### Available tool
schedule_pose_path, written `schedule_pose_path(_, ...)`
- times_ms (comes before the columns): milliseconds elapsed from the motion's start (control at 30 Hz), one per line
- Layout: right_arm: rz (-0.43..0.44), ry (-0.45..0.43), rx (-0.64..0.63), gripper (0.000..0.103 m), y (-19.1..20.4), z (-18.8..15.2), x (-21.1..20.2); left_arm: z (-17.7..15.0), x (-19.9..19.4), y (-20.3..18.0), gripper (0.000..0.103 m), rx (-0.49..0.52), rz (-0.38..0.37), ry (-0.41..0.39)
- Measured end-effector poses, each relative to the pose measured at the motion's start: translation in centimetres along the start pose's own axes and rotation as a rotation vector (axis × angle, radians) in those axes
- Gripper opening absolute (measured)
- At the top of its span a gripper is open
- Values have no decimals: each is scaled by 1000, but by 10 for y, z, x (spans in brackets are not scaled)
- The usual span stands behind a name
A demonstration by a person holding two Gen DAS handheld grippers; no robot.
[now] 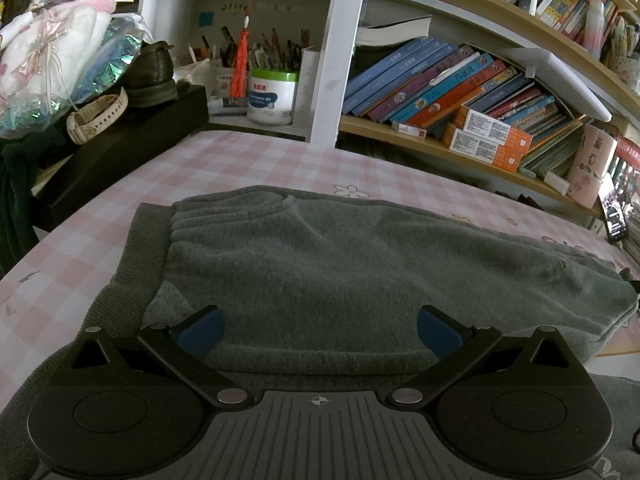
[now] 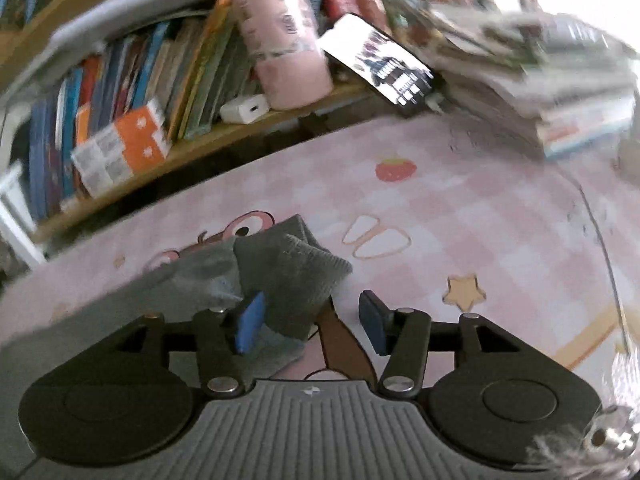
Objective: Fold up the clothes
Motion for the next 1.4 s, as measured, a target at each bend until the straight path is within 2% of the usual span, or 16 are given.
schedule_pose_path(33,-9,4,-47,31,4,1,4,0,0,0,103,0,0,0)
schedule_pose_path(67,4,10,-76,16,9,4,6,0,0,0,103,0,0,0)
schedule_pose_path(100,29,17,-95,10,14,7,8,0,0,0,103,1,0,0)
schedule_pose_path(167,54,-40,-127,8,23,21,2,0,0,0,103,1,1,1)
schedule_pose_path(300,124,-349,-203,8,47,62,-55,0,0,0,103,2,1,1)
schedule_pose_path(333,118,-402,-235,8,52,67,-66,0,0,0,103,3,2,1)
schedule_pose_path(367,94,-411,-261,8,54,69,-69,0,0,0,103,3,2,1)
schedule_pose_path(533,20,-110,-154,8,14,40,8,0,0,0,103,2,0,1)
schedule_pose_path(567,18,-81,-132,10,7,33,20,0,0,0,103,2,0,1)
schedule_pose_path(633,20,-68,-90,19,-5,22,36,0,0,0,103,1,-1,1)
schedule_pose_path(667,15,-67,-78,29,-9,21,37,0,0,0,103,1,-1,1)
schedule_pose_path(733,-2,-71,-62,34,-13,23,33,1,0,0,103,1,-2,1)
schedule_pose_path(833,-31,-103,-84,34,-16,30,14,0,0,0,103,-1,-3,0)
schedule_pose_path(1000,35,-152,-162,44,-10,19,-44,0,0,0,103,-1,-4,0)
schedule_pose_path(1200,48,-141,-388,46,-1,-34,-115,0,0,0,103,-2,-4,0)
schedule_pose_path(1400,93,-87,-465,46,4,-86,-150,0,0,0,103,5,2,3)
Point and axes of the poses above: each gripper's, at about its wrist camera, not at the fingertips, and x roughly the way its jaws point, y to its left, z to its top, the point moved 8 cm from there along x, roughly the way its jaws point, and after that the axes turned 6 degrees about -x, right-handed, at the moved point
